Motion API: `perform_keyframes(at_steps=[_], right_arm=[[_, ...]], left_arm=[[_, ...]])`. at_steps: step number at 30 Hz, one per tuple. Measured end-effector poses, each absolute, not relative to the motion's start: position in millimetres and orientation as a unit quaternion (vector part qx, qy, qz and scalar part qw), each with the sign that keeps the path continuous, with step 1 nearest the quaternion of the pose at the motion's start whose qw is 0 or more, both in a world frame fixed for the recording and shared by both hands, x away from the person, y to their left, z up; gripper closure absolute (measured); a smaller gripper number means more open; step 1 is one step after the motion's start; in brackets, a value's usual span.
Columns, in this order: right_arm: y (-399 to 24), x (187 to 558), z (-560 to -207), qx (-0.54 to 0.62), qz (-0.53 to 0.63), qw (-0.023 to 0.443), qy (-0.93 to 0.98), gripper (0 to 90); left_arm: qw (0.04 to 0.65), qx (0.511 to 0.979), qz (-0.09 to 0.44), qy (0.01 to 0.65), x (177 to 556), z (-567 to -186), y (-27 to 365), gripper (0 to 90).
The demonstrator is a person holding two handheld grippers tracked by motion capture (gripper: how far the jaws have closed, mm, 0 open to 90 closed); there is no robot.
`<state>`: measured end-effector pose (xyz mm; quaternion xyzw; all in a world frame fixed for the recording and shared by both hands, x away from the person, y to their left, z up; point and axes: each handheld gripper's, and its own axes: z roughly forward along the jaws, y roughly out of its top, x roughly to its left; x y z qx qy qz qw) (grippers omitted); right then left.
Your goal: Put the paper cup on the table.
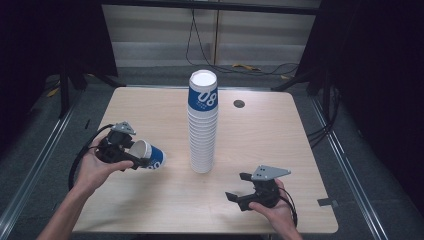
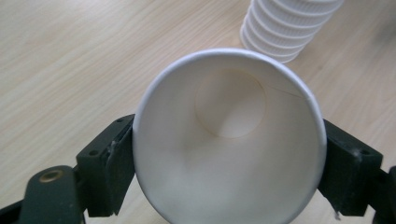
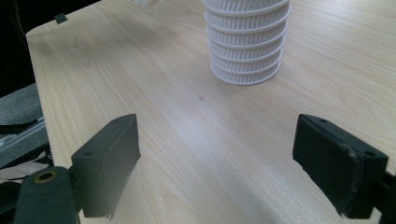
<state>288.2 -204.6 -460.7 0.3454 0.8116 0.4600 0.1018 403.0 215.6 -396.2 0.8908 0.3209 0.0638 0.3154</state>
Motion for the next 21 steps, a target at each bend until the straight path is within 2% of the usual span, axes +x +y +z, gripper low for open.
perform_keyframes(at_steps=[21], right_arm=[[-203, 289, -463, 0.342, 0.459, 0.095, 0.814, 14.3]], left_arm=[[0.218, 0.91, 0.081, 0.344, 434, -395, 206, 16.6]])
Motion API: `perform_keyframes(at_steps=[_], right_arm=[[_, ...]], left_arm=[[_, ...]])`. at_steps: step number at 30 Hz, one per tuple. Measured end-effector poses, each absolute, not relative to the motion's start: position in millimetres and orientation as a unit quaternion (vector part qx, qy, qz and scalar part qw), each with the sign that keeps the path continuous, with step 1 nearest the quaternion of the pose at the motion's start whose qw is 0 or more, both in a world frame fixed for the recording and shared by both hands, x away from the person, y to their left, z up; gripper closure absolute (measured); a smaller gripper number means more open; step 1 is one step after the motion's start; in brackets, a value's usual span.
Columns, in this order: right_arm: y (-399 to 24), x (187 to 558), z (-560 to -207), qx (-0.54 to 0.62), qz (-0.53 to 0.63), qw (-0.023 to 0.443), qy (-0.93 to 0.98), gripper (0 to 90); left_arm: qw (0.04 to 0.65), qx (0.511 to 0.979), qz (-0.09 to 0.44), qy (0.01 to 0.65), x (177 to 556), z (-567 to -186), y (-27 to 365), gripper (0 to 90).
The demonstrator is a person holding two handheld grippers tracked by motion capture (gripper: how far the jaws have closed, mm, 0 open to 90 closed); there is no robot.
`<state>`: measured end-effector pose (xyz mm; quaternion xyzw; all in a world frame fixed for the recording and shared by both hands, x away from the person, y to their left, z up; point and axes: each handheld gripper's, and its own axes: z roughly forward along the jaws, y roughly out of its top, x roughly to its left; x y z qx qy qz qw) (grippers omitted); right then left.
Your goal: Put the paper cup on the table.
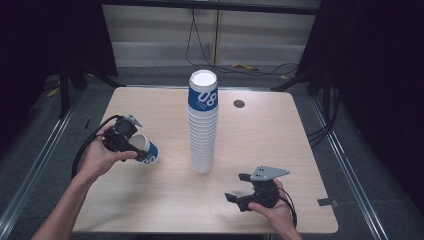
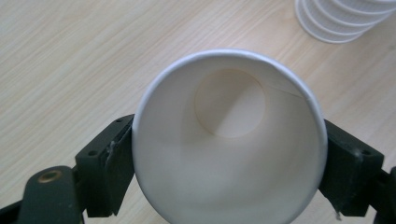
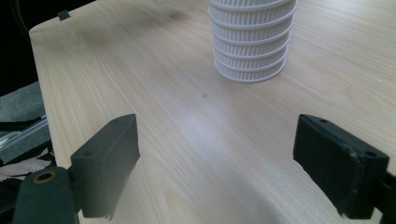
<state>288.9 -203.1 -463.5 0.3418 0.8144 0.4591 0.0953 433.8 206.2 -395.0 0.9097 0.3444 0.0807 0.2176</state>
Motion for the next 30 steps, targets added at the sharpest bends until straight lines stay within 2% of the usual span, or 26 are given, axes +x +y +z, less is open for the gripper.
perform_keyframes(at_steps=[8, 19, 30], right_arm=[[-201, 289, -465, 0.341, 0.457, 0.093, 0.817, 14.3], [-200, 289, -467, 0.339, 0.455, 0.089, 0.819, 14.3], [-200, 288, -467, 0.336, 0.454, 0.089, 0.82, 14.3]], left_arm=[[0.165, 0.916, 0.085, 0.355, 434, -404, 192, 15.8], [0.157, 0.912, 0.08, 0.37, 451, -413, 174, 15.5], [0.19, 0.908, 0.09, 0.362, 453, -421, 159, 14.6]])
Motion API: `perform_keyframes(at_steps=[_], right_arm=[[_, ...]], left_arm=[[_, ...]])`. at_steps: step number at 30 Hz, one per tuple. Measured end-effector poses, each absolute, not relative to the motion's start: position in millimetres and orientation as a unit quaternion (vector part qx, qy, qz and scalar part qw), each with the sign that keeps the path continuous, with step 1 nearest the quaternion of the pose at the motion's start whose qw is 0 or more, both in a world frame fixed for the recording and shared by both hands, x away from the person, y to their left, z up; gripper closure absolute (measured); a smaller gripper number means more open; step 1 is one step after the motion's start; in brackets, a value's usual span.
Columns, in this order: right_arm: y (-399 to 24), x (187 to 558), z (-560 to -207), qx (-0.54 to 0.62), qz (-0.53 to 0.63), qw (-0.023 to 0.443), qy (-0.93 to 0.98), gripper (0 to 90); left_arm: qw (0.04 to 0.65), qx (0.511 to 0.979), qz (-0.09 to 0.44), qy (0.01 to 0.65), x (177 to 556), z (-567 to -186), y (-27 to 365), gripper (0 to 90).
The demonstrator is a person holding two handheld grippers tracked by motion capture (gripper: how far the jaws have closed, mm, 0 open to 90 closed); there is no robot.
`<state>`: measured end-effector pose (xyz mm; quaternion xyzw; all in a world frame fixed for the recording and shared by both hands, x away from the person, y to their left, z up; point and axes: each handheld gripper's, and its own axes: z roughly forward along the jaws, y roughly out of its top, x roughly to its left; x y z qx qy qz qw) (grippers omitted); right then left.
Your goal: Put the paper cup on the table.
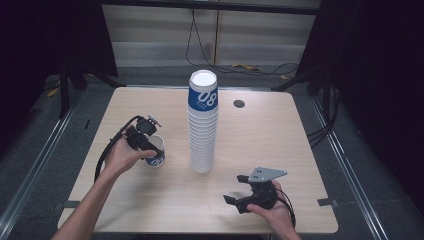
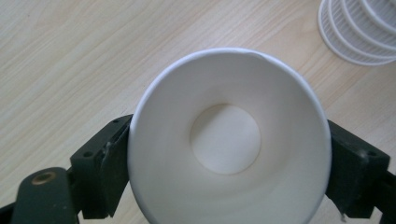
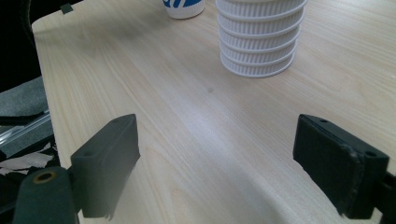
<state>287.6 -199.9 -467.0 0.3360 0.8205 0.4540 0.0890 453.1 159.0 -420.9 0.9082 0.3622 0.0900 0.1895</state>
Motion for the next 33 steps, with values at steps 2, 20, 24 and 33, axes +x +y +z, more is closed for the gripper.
perform_keyframes(at_steps=[2, 20, 24, 33], right_arm=[[-200, 288, -467, 0.336, 0.456, 0.09, 0.82, 14.3], [-200, 288, -467, 0.336, 0.452, 0.09, 0.822, 14.3], [-200, 287, -467, 0.335, 0.451, 0.089, 0.822, 14.4], [-200, 287, -467, 0.336, 0.451, 0.089, 0.822, 14.3]], left_arm=[[0.197, 0.906, 0.088, 0.364, 453, -423, 159, 14.3], [0.26, 0.888, 0.116, 0.361, 443, -436, 170, 13.4], [0.272, 0.886, 0.121, 0.354, 441, -438, 173, 13.4], [0.312, 0.874, 0.137, 0.347, 434, -446, 180, 13.3]])
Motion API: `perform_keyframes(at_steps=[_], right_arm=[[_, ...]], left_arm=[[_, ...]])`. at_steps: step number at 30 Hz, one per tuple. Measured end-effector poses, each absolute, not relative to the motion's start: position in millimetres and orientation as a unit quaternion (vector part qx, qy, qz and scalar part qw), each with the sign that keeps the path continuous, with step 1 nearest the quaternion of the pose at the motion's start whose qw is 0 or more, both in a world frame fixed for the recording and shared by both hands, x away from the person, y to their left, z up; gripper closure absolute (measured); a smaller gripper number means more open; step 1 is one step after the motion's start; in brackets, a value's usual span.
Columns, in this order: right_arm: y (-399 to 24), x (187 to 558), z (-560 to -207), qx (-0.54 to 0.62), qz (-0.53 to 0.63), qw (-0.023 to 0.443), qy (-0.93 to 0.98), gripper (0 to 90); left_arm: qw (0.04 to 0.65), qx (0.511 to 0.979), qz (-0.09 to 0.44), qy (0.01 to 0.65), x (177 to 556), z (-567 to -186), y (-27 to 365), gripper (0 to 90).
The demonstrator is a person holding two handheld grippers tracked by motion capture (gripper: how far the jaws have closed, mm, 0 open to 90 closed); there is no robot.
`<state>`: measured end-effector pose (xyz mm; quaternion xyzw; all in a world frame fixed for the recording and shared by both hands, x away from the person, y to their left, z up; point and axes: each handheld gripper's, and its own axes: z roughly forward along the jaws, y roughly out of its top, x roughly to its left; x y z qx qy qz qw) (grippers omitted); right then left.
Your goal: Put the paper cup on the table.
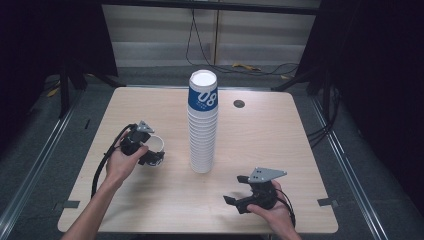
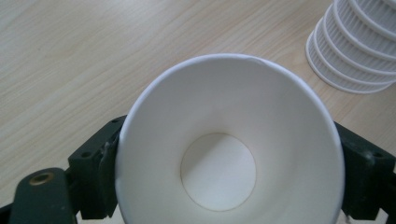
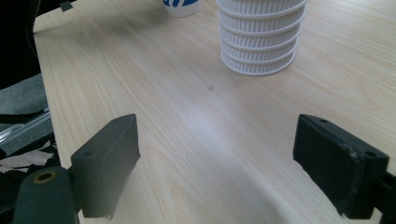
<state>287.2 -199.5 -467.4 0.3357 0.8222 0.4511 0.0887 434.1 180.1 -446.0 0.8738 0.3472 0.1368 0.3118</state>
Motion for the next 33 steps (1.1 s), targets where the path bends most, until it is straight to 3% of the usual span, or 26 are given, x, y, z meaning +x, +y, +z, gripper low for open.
perform_keyframes(at_steps=[13, 19, 33], right_arm=[[-197, 287, -467, 0.334, 0.45, 0.089, 0.824, 14.4], [-199, 287, -467, 0.336, 0.45, 0.089, 0.823, 14.3], [-199, 288, -467, 0.336, 0.451, 0.089, 0.822, 14.3]], left_arm=[[0.331, 0.858, 0.163, 0.357, 426, -454, 184, 13.3], [0.357, 0.844, 0.151, 0.37, 424, -458, 194, 13.3], [0.345, 0.847, 0.149, 0.375, 420, -475, 208, 15.6]])
